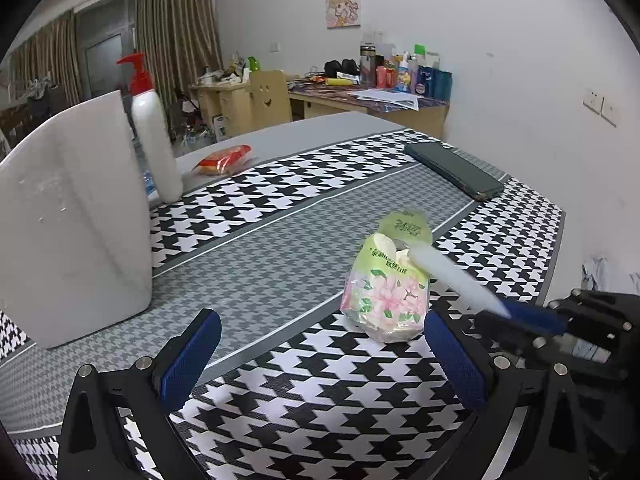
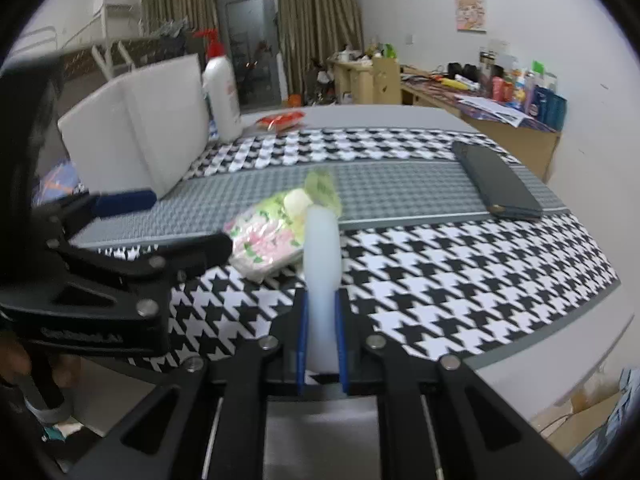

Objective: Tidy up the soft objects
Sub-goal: 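Reach the right tool to the white foam tube and close on it, then lift the foam tube with the right tool while the left tool grasps the floral tissue pack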

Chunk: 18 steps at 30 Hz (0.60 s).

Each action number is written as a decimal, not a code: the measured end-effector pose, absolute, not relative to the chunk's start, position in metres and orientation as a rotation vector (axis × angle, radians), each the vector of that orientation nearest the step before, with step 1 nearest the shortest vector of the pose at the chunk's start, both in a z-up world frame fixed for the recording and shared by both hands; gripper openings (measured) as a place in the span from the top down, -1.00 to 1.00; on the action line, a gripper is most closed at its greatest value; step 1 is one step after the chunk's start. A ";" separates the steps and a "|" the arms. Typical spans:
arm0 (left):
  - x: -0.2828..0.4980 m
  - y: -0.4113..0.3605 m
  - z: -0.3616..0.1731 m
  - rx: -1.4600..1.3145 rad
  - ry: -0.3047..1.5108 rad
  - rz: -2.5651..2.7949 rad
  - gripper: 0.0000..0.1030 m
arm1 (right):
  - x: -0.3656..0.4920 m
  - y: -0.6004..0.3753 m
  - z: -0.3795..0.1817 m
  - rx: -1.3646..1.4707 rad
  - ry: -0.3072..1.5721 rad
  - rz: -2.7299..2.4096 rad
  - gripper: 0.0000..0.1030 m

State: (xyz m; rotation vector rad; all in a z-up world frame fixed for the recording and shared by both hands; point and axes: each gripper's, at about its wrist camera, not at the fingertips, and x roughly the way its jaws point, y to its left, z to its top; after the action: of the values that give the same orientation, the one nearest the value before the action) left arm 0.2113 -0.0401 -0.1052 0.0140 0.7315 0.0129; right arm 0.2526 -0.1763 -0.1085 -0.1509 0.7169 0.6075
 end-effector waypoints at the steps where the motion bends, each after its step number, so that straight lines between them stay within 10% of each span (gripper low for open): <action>1: 0.212 -0.042 -0.105 0.018 0.733 0.009 -0.98 | 0.254 -0.179 -0.107 -0.138 0.714 0.603 0.70; 18: 0.238 -0.086 -0.105 0.139 0.722 -0.065 -0.96 | 0.260 -0.225 -0.091 0.027 0.666 0.598 0.70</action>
State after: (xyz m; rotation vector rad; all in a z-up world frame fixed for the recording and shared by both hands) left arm 0.2377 -0.0864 -0.1053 0.1395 0.7223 -0.0651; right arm 0.2599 -0.2248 -0.0910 0.0274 0.6664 0.5983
